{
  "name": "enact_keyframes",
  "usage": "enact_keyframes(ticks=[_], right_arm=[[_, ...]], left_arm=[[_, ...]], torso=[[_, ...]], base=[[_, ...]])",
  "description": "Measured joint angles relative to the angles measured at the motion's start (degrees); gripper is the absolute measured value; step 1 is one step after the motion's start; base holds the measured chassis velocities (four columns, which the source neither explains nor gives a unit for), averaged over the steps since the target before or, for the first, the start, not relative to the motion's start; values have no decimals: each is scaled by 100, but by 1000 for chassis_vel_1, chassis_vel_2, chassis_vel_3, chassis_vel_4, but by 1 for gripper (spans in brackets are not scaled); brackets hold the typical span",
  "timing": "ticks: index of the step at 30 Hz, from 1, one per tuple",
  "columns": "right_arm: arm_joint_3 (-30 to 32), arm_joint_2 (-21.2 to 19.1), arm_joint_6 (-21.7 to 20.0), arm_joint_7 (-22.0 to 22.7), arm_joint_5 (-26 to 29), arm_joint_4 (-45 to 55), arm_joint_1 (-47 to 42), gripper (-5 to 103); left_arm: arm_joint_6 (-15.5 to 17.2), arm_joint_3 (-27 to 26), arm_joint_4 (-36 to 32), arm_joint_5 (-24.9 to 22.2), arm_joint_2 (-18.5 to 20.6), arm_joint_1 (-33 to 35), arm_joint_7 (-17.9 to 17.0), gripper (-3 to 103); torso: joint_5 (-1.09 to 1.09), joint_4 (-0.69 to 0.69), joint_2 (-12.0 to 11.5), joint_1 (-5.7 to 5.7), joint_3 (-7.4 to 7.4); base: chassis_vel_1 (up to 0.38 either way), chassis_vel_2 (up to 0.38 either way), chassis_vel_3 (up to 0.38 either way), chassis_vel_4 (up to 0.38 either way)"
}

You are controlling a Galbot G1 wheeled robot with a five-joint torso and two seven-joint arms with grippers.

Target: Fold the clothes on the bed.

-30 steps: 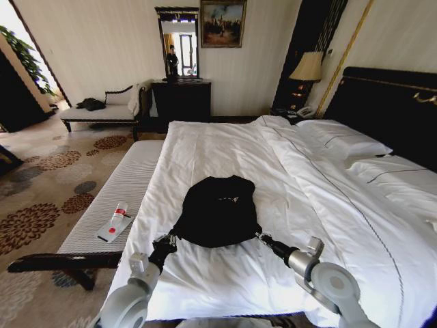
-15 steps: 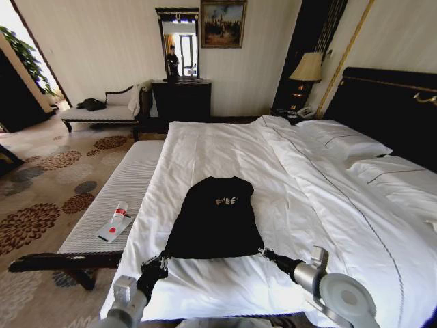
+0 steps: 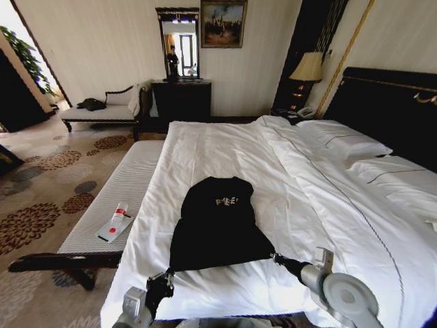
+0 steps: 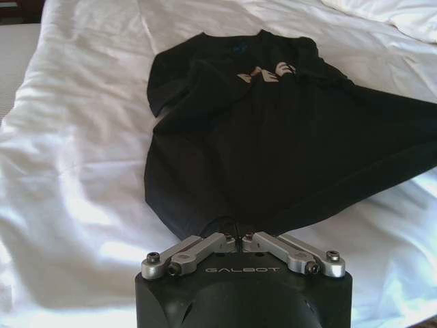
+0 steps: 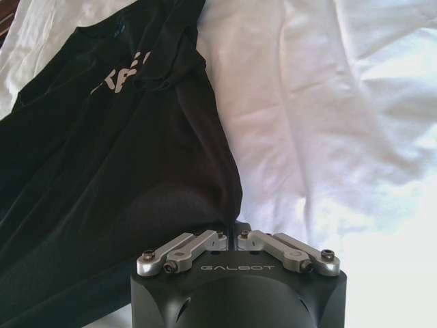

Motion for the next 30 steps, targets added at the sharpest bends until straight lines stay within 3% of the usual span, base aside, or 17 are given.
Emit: enact_keyframes(ticks=[16,22,26,30], right_arm=[[-53,62,5,-23,-1110,171,-657,2],[-41,64,6,-20,-1265,230,-703,2],[-41,53,6,-18,-1402,296,-747,2],[-64,60,8,-18,-1556,240,-719,2]], left_arm=[[473,133,-14,122,153,397,35,0],[672,196,-13,27,207,372,35,0],[848,147,-13,-350,399,211,-12,0],[1139,22,-12,-1486,666,-331,-342,0]], torso=[[0,1,0,0,0],[0,2,0,0,0],[0,1,0,0,0],[0,0,0,0,1]], base=[[0,0,0,0],[0,0,0,0],[0,0,0,0],[0,0,0,0]])
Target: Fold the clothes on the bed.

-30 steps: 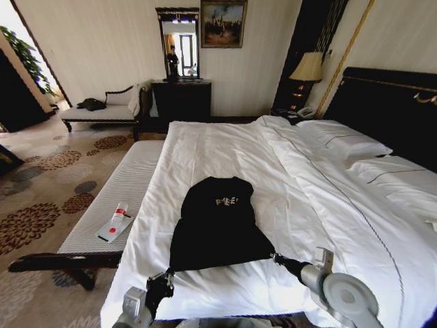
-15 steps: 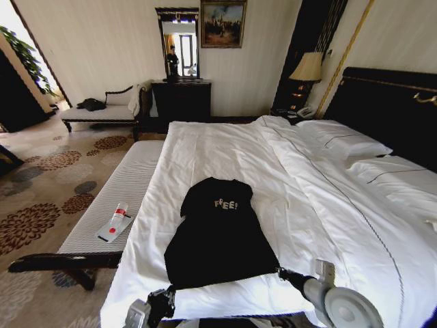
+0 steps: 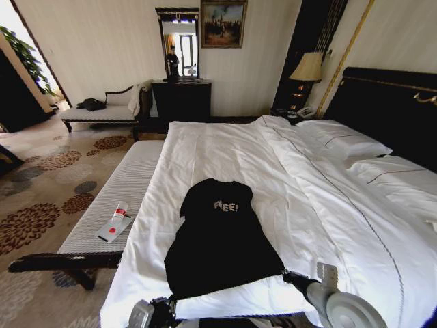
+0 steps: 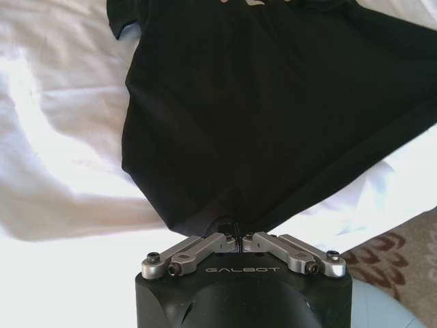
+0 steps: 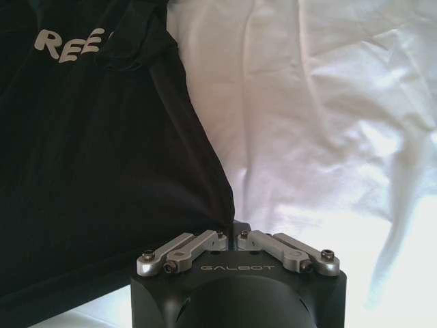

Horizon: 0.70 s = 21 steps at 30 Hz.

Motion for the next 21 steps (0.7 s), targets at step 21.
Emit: enact_keyframes(ticks=[21], right_arm=[[-184,100,7,26,-2,-411,262,2]], left_arm=[[25,864,243,750,-574,-696,165,0]], torso=[[0,0,0,0,0]], base=[[0,0,0,0]])
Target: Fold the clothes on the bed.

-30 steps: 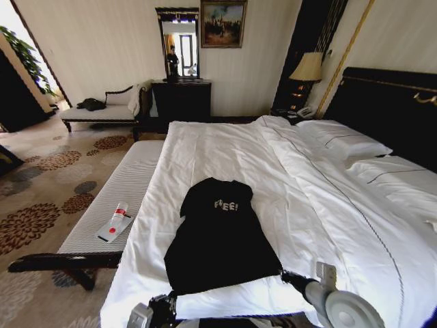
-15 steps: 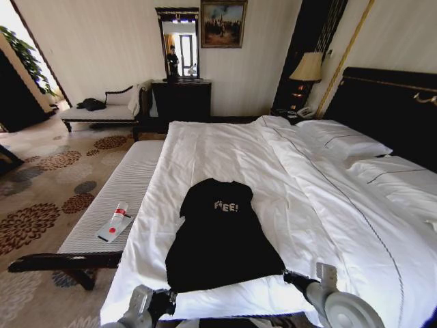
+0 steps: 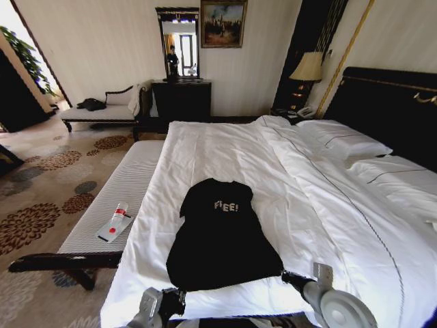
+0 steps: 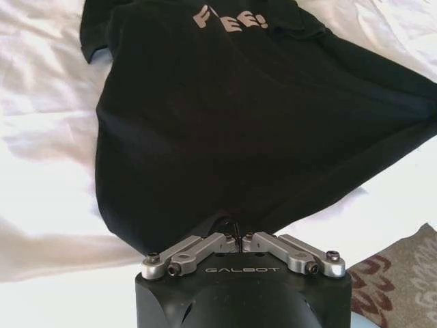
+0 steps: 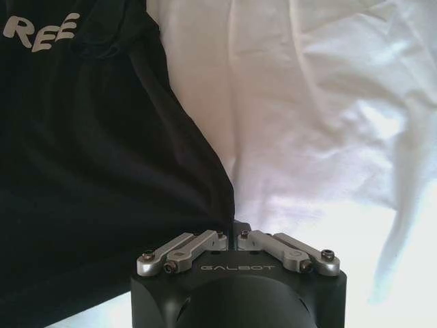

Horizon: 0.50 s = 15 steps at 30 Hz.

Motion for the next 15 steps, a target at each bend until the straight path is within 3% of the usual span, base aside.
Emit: enact_keyframes(ticks=[3,5,6,7,9,11,12,13,15], right_arm=[[-5,12,0,-10,-11,-17,-3,2],[-5,23,0,-18,-11,-17,-10,2],[-3,32,0,-18,-16,-15,-16,2],[3,48,0,-12,-55,2,-27,12],[8,56,0,-11,-100,25,-34,12],[12,60,0,-12,-195,62,-42,18],[14,62,1,-42,-343,85,-43,28],[14,63,0,-89,-477,86,-40,28],[14,63,0,-114,-538,86,-37,35]], left_arm=[[44,105,80,101,-9,-75,-3,-2],[60,82,77,162,32,-20,-2,9],[67,29,52,196,72,56,-1,9],[51,-100,-30,243,140,169,28,20],[26,-181,-97,255,170,225,43,20],[2,-308,-184,238,192,281,46,30],[-6,-398,-215,171,192,320,42,36],[-9,-456,-223,137,183,347,20,42],[-18,-485,-225,140,173,361,3,42]], torso=[[-1,-1,0,1,0],[0,-1,-1,0,0],[0,0,0,0,0],[1,0,0,0,0],[0,0,0,0,0],[0,-1,0,0,0],[-1,0,0,0,0],[-1,0,0,0,0],[0,0,0,0,0]], base=[[0,0,0,0],[0,0,0,0],[0,0,0,0],[0,0,0,0],[0,0,0,0],[0,0,0,0],[0,0,0,0],[0,0,0,0],[0,0,0,0]])
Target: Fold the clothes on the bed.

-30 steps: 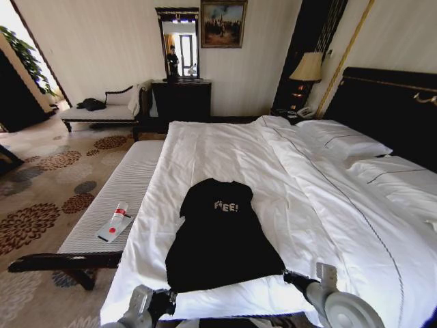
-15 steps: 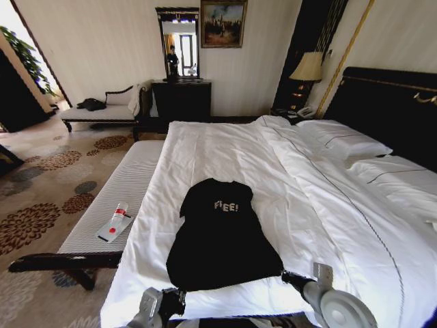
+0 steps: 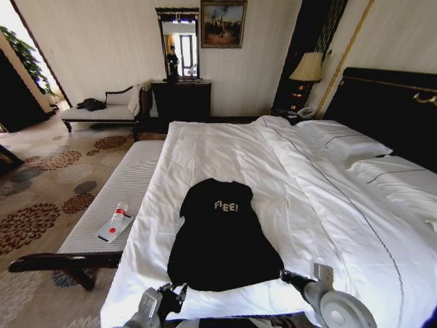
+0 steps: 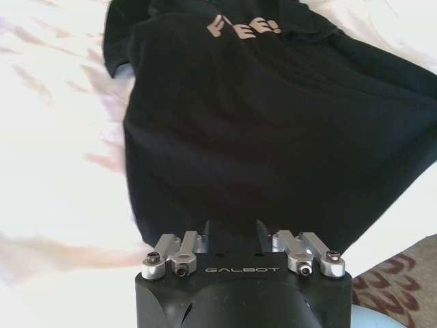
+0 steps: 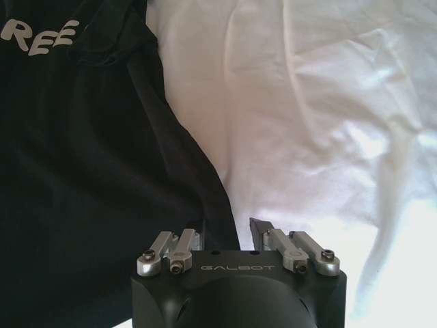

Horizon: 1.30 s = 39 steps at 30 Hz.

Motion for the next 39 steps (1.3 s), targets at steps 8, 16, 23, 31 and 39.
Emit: enact_keyframes(ticks=[8,16,23,31,39], right_arm=[[94,-5,-1,-58,-100,-3,-5,67],[108,-44,374,-442,-362,175,140,94],[16,73,434,-503,-485,106,201,100],[6,168,449,-560,-709,-26,143,100],[-1,189,415,-585,-719,-47,117,100]], left_arm=[[-256,-119,-3,408,-76,23,-48,74],[-687,-553,306,-315,-152,-858,-198,98],[-1349,-617,1022,-1089,-280,-1821,-138,100],[-2199,-600,2214,-1880,-812,-2359,165,100],[-2381,-407,2995,-2508,-1295,-3127,459,100]], torso=[[0,1,0,0,0],[-1,2,0,0,0],[0,0,-1,1,1],[-2,1,-1,0,0],[-1,0,-1,1,0]], base=[[0,0,0,0],[0,0,0,0],[0,0,0,0],[0,0,0,0],[0,0,0,0]])
